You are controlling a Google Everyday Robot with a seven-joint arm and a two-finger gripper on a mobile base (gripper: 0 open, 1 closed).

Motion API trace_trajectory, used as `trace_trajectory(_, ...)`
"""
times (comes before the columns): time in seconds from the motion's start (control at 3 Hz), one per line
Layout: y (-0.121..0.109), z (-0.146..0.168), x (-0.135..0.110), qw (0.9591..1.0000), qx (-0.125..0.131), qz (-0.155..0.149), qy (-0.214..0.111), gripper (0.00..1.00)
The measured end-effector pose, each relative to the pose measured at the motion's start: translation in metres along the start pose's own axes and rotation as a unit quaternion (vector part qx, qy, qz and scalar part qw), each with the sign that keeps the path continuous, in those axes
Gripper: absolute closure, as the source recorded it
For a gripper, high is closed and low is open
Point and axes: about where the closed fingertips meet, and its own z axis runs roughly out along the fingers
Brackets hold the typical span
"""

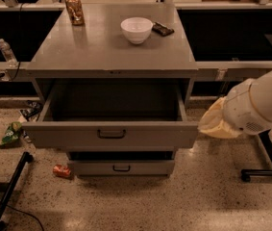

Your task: Close top drawer

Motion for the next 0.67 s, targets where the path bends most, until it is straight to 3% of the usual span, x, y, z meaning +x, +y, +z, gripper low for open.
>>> trace_trajectory(0.33, 0.010, 0.074, -0.003, 0.9993, -0.008, -0.027, -0.023, 1.00)
trace_trajectory(0.67, -0.007, 0.075, -0.005, 0.9989, 0.028, -0.019, -0.032, 1.00)
